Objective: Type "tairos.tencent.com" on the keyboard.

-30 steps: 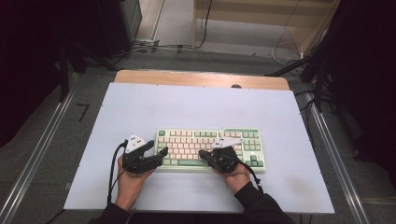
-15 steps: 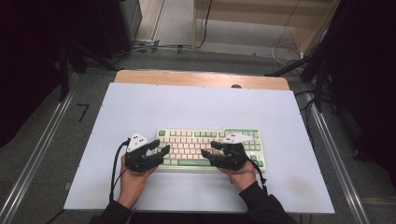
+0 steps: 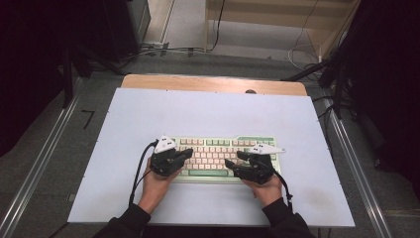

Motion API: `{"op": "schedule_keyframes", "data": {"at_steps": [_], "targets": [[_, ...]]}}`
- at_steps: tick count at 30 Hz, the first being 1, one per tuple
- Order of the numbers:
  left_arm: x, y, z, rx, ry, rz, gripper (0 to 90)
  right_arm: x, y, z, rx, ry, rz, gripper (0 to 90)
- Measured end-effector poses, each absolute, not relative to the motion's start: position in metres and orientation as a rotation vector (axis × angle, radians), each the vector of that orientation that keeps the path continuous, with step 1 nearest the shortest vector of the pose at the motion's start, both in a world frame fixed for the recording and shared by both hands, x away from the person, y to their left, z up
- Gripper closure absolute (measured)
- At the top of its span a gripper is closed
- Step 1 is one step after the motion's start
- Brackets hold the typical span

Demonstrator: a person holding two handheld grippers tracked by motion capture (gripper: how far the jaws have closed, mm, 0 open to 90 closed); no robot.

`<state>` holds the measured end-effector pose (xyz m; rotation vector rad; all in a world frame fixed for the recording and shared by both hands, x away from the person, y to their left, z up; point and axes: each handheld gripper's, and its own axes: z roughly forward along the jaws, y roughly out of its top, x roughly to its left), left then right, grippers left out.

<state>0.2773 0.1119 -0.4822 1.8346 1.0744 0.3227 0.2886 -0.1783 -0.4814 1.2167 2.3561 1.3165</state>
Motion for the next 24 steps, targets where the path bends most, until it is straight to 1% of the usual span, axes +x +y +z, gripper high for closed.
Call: {"op": "schedule_keyframes", "data": {"at_steps": [10, 24], "targets": [[0.293, 0.087, -0.487, 1.897, 1.043, 0.307, 90.0, 0.28, -0.199, -0.482, 1.288, 2.298, 1.302, 37.6], [0.301, 0.079, -0.492, 1.936, 1.069, 0.304, 90.0, 0.275, -0.21, -0.481, 1.318, 2.267, 1.298, 37.9]]}}
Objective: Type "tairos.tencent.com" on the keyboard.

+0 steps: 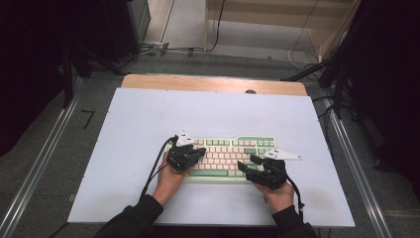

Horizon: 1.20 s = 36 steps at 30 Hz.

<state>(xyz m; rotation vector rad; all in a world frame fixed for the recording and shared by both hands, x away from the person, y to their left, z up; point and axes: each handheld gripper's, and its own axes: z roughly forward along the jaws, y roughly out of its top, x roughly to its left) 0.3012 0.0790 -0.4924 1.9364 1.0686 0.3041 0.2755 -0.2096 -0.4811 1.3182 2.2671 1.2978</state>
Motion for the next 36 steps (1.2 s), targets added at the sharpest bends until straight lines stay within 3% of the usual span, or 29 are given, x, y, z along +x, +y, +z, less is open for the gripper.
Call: {"op": "schedule_keyframes", "data": {"at_steps": [13, 17, 20, 22, 28, 36], "targets": [[0.3, 0.079, -0.491, 1.93, 1.061, 0.295, 89.5, 0.276, -0.209, -0.481, 1.32, 2.265, 1.294, 38.0], [0.295, 0.084, -0.482, 1.859, 1.05, 0.325, 63.6, 0.276, -0.21, -0.481, 1.319, 2.262, 1.293, 39.6], [0.291, 0.089, -0.475, 1.808, 1.056, 0.403, 44.4, 0.276, -0.21, -0.481, 1.314, 2.257, 1.293, 46.1], [0.288, 0.093, -0.473, 1.769, 1.072, 0.442, 40.9, 0.275, -0.21, -0.481, 1.307, 2.255, 1.293, 54.2], [0.286, 0.103, -0.473, 1.724, 1.117, 0.46, 39.6, 0.275, -0.207, -0.481, 1.272, 2.278, 1.291, 77.8], [0.281, 0.112, -0.474, 1.73, 1.137, 0.47, 37.8, 0.276, -0.195, -0.484, 1.211, 2.332, 1.27, 87.5]]}}
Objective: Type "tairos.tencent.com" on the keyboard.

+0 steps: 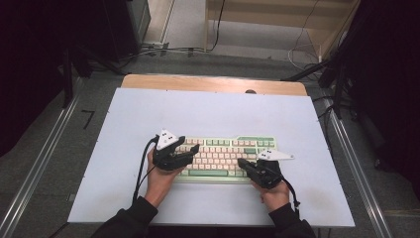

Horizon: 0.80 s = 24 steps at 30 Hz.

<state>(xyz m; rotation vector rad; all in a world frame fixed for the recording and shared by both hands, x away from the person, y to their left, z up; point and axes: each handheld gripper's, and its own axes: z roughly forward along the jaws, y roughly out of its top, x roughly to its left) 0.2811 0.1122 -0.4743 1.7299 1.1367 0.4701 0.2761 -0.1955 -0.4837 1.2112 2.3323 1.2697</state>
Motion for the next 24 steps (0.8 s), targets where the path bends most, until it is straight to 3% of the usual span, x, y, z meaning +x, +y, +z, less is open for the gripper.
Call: {"op": "schedule_keyframes", "data": {"at_steps": [24], "targets": [[0.267, 0.142, -0.475, 1.688, 1.219, 0.514, 38.0, 0.283, -0.174, -0.491, 1.154, 2.437, 1.207, 87.5]]}}
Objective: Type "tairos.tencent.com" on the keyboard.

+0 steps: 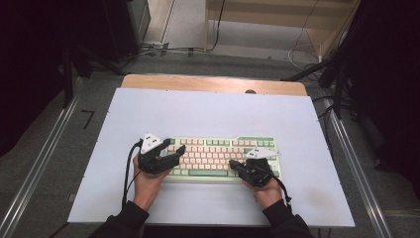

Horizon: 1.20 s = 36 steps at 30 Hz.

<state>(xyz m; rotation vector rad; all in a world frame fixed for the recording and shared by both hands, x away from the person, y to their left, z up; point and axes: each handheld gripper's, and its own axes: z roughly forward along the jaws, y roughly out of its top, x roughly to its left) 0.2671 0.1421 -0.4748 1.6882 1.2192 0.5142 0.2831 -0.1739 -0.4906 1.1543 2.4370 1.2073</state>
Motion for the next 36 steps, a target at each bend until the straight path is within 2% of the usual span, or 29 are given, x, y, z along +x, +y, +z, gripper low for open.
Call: {"op": "schedule_keyframes", "data": {"at_steps": [15, 21, 26, 31, 36], "targets": [[0.267, 0.14, -0.476, 1.699, 1.212, 0.507, 38.2, 0.282, -0.178, -0.49, 1.173, 2.43, 1.25, 87.3], [0.266, 0.14, -0.475, 1.698, 1.211, 0.506, 39.0, 0.283, -0.187, -0.481, 1.199, 2.37, 1.335, 80.9], [0.265, 0.139, -0.475, 1.704, 1.204, 0.504, 39.1, 0.285, -0.191, -0.478, 1.211, 2.349, 1.363, 65.9], [0.264, 0.138, -0.475, 1.705, 1.201, 0.501, 40.2, 0.288, -0.192, -0.475, 1.226, 2.333, 1.38, 44.6], [0.263, 0.137, -0.476, 1.709, 1.195, 0.495, 41.4, 0.291, -0.192, -0.475, 1.235, 2.318, 1.362, 32.7]]}}
